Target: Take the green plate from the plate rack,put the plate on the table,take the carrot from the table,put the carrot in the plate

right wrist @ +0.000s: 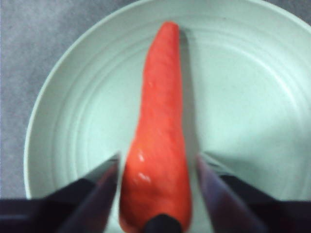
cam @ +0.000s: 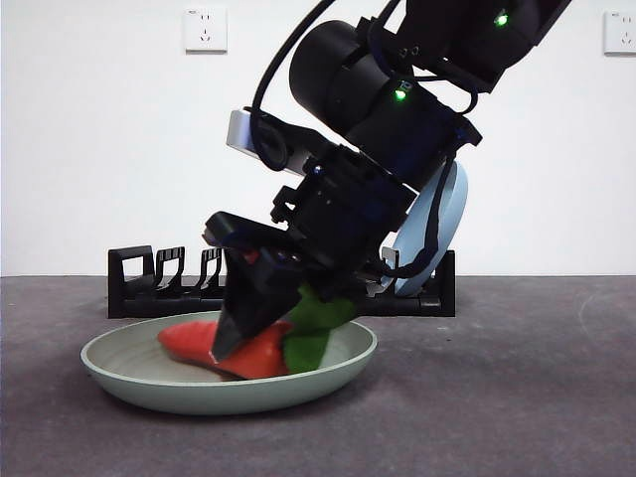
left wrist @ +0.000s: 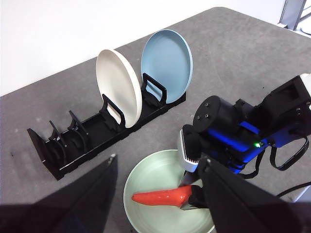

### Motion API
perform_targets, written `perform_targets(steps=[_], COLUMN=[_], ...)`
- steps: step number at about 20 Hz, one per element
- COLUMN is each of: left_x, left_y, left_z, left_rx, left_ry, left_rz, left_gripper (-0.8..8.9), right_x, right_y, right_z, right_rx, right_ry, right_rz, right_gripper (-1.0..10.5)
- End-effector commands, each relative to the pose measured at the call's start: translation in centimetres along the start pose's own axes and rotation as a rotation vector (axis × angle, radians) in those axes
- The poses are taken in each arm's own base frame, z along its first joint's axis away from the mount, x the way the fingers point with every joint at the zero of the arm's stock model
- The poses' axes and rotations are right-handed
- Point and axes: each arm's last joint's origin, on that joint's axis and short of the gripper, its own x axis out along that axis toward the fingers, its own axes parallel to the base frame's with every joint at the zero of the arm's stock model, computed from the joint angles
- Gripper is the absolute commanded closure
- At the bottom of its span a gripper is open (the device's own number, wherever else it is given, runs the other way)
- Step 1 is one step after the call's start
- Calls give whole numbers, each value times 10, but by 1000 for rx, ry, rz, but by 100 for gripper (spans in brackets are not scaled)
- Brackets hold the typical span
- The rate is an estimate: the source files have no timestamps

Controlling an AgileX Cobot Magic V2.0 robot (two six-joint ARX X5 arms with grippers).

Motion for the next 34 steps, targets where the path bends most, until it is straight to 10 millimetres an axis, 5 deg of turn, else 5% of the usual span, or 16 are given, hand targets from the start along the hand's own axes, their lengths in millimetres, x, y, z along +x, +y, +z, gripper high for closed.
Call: perform_targets(steps=[1,5,12,24,34], left_x=[0,-1,-1,-2,-3], left_y=[0,0,1,0,-4], left_z=[-1,-2,-7,-15,-17], left_rx=[-2,3,27,58,54], left_ry=[5,14,58,149,192], left_rz=[3,4,10,-83,-214], left_gripper=[530,530,530,531,539], right_x=[-10,-34,-108,-237,-291], right_y=[2,6,23,54,67], right_z=[5,15,19,-37,-79], right_rx=[7,-5,26,117,169], right_ry=[-33,-90,-113,-34,-96], right_rz=[-19,-23,-38,-31,-29], right_gripper=[374,375,380,383,436])
